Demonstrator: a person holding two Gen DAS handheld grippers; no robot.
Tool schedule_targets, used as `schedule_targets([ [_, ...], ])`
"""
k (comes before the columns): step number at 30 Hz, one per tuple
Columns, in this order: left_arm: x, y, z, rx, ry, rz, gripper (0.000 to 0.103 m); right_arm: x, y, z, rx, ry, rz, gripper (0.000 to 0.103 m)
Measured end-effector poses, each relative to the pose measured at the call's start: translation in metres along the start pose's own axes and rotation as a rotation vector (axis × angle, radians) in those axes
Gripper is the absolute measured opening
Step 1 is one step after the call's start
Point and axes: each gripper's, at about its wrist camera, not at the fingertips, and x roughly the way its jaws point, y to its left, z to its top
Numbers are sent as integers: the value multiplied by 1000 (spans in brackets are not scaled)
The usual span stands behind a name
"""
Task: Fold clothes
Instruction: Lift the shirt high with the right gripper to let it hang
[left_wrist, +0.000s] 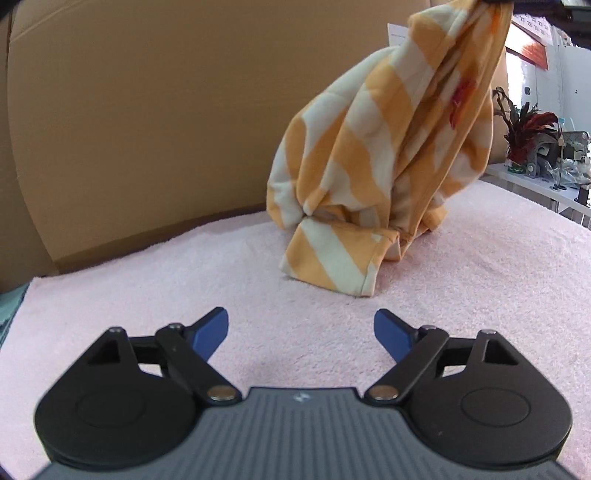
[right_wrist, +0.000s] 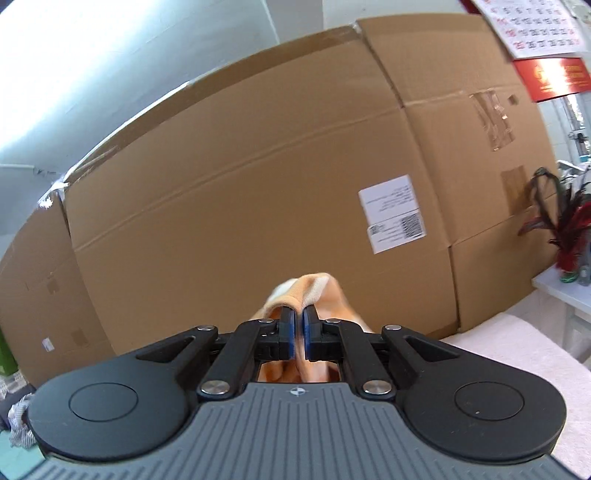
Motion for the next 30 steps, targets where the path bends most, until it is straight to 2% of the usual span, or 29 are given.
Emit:
schedule_targets([
  [3, 2, -16, 8, 43, -32, -5, 88, -25, -6, 3, 71, -50, 73, 5],
  [5, 3, -27, 14, 72, -53, -9, 95, -36, -2, 4, 49, -72, 49, 5],
  [10, 6, -54, 28, 140, -106, -17, 96, -55, -11, 6, 39, -83, 42, 5],
  [12, 4, -48, 29, 104, -99, -20, 88, -64, -18, 5, 48, -89, 35, 5],
  [13, 3, -45, 30, 86, -96, -22, 75, -69, -22, 5, 57, -94, 34, 5],
  [14, 3, -42, 31, 68, -93, -23, 54, -72, -26, 6, 72, -102, 38, 5],
  [15, 2, -39, 31, 49, -90, -25, 40, -76, -31, 7, 87, -110, 42, 5],
  [16, 1, -36, 32, 31, -87, -26, 13, -81, -35, 7, 99, -121, 44, 5],
  [17, 0, -33, 33, 13, -84, -27, 7, -86, -37, 8, 102, -132, 37, 5],
  [22, -5, -17, 37, -79, -71, -34, 6, -87, -49, 3, 111, -132, 7, 5],
  [26, -55, 37, 57, -185, -176, 17, 6, -78, -53, -4, 129, -109, 14, 5],
  [28, -78, 53, 66, -221, -197, 63, 7, -72, -51, -8, 135, -91, 34, 5],
  [30, -103, 68, 68, -255, -219, 76, 7, -65, -47, -12, 121, -66, 34, 6],
])
